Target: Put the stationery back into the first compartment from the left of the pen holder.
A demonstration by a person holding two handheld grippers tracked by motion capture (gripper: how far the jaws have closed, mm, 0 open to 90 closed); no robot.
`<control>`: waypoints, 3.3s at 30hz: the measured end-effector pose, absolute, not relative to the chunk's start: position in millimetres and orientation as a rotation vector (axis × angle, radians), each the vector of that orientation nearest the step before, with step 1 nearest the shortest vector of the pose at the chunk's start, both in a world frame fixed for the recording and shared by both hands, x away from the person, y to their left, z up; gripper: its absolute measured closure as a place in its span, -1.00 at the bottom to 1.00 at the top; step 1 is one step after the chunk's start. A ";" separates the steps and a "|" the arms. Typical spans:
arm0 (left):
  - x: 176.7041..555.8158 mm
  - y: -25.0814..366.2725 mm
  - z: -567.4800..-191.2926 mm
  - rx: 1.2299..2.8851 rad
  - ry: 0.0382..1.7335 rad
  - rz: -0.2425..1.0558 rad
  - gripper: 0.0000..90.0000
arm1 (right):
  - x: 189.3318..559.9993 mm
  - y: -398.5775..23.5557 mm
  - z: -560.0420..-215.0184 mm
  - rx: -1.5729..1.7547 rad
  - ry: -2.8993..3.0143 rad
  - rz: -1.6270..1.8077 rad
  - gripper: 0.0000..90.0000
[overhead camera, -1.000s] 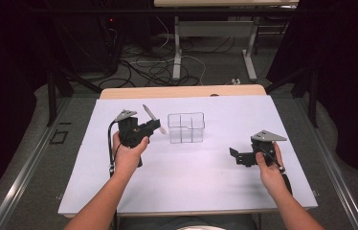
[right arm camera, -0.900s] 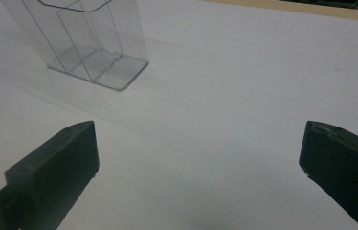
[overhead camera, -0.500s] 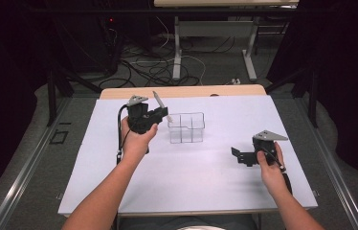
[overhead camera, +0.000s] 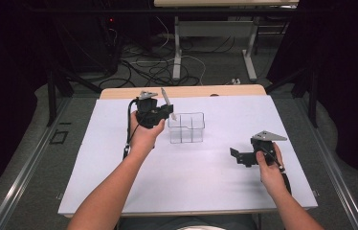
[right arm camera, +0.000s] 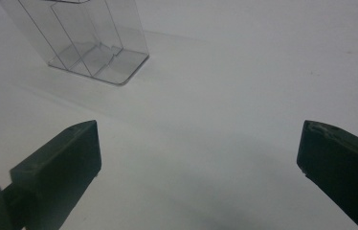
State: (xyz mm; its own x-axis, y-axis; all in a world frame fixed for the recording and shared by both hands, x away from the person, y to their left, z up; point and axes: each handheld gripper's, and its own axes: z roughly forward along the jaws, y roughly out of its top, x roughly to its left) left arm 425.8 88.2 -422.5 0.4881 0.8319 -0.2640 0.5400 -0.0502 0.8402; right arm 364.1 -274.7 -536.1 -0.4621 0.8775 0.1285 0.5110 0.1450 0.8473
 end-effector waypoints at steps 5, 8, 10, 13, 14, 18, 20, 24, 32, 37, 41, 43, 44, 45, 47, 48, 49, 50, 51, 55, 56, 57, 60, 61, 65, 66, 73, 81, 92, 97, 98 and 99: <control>430.4 81.8 -426.4 1.744 1.184 0.365 0.76 | 364.4 -274.8 -536.8 1.333 2.034 1.256 -0.96; 433.2 78.5 -429.0 1.759 1.194 0.374 0.76 | 364.5 -275.0 -536.7 1.336 2.034 1.260 -0.96; 434.8 76.7 -430.6 1.769 1.197 0.375 0.76 | 364.6 -274.8 -536.9 1.343 2.029 1.264 -0.95; 436.8 73.5 -434.0 1.793 1.201 0.391 0.76 | 364.2 -274.3 -536.8 1.353 2.029 1.279 -0.95; 437.6 72.7 -435.3 1.800 1.208 0.390 0.76 | 364.4 -274.4 -536.9 1.347 2.030 1.277 -0.95; 439.7 70.2 -439.5 1.818 1.220 0.386 0.76 | 364.5 -274.1 -537.3 1.342 2.041 1.272 -0.93; 440.2 68.8 -441.6 1.830 1.220 0.390 0.76 | 364.4 -274.0 -537.5 1.345 2.045 1.272 -0.93; 441.7 65.8 -446.1 1.856 1.219 0.402 0.76 | 364.5 -273.8 -537.7 1.347 2.048 1.276 -0.92; 443.6 61.4 -453.9 1.899 1.232 0.417 0.76 | 364.5 -272.6 -538.4 1.340 2.055 1.282 -0.90; 445.1 58.8 -458.0 1.927 1.234 0.432 0.76 | 364.5 -272.2 -538.4 1.341 2.060 1.281 -0.89; 445.5 57.5 -460.5 1.954 1.235 0.442 0.76 | 364.2 -271.5 -538.3 1.343 2.062 1.283 -0.89; 445.2 57.3 -461.2 1.966 1.240 0.443 0.76 | 364.0 -271.4 -538.2 1.345 2.064 1.283 -0.88; 445.3 57.1 -461.8 1.973 1.237 0.452 0.76 | 364.0 -271.5 -538.2 1.345 2.065 1.284 -0.88; 445.2 56.7 -462.5 1.984 1.236 0.461 0.76 | 363.8 -271.3 -538.2 1.350 2.063 1.285 -0.88; 445.0 57.0 -463.2 2.003 1.233 0.464 0.76 | 363.9 -271.5 -538.2 1.348 2.062 1.285 -0.88; 444.5 56.9 -464.1 1.999 1.239 0.463 0.76 | 363.9 -271.6 -538.2 1.346 2.062 1.285 -0.88; 444.7 57.3 -464.9 1.999 1.236 0.463 0.76 | 363.9 -271.6 -538.1 1.346 2.062 1.285 -0.88; 444.8 58.2 -465.4 2.008 1.236 0.466 0.76 | 363.9 -271.7 -538.1 1.345 2.062 1.284 -0.88; 444.6 58.2 -466.1 2.004 1.249 0.464 0.76 | 364.3 -272.1 -538.1 1.339 2.062 1.285 -0.88; 444.4 61.1 -467.0 2.003 1.250 0.456 0.75 | 364.4 -272.3 -538.2 1.340 2.064 1.285 -0.88; 444.0 61.9 -466.7 1.999 1.243 0.460 0.74 | 364.4 -272.3 -538.3 1.340 2.065 1.284 -0.88; 443.3 62.8 -466.0 1.993 1.239 0.462 0.71 | 364.4 -272.3 -538.3 1.341 2.065 1.283 -0.87; 441.1 66.6 -462.8 1.957 1.237 0.461 0.58 | 364.1 -271.9 -538.2 1.343 2.064 1.283 -0.87; 439.9 67.7 -461.8 1.937 1.240 0.467 0.52 | 364.0 -271.7 -538.1 1.347 2.065 1.284 -0.87; 437.1 75.5 -457.4 1.894 1.235 0.474 0.34 | 364.2 -272.1 -538.1 1.341 2.065 1.282 -0.87; 436.1 77.4 -456.5 1.878 1.240 0.472 0.30 | 364.2 -272.1 -538.0 1.339 2.064 1.279 -0.87; 428.2 91.9 -448.9 1.810 1.224 0.464 0.07 | 364.1 -271.4 -538.1 1.345 2.067 1.279 -0.87; 416.3 108.9 -445.2 1.783 1.182 0.455 -0.23 | 363.9 -270.8 -538.0 1.343 2.067 1.279 -0.87; 397.8 138.4 -458.2 1.806 1.144 0.442 -0.44 | 364.3 -270.6 -538.8 1.348 2.067 1.277 -0.87; 388.6 155.9 -468.8 1.798 1.130 0.397 -0.65 | 364.7 -270.5 -539.6 1.339 2.073 1.267 -0.87; 386.0 159.0 -471.3 1.801 1.130 0.411 -0.65 | 364.6 -270.3 -539.6 1.338 2.073 1.267 -0.87; 383.4 162.1 -474.1 1.808 1.131 0.422 -0.65 | 364.5 -270.0 -539.5 1.341 2.073 1.269 -0.87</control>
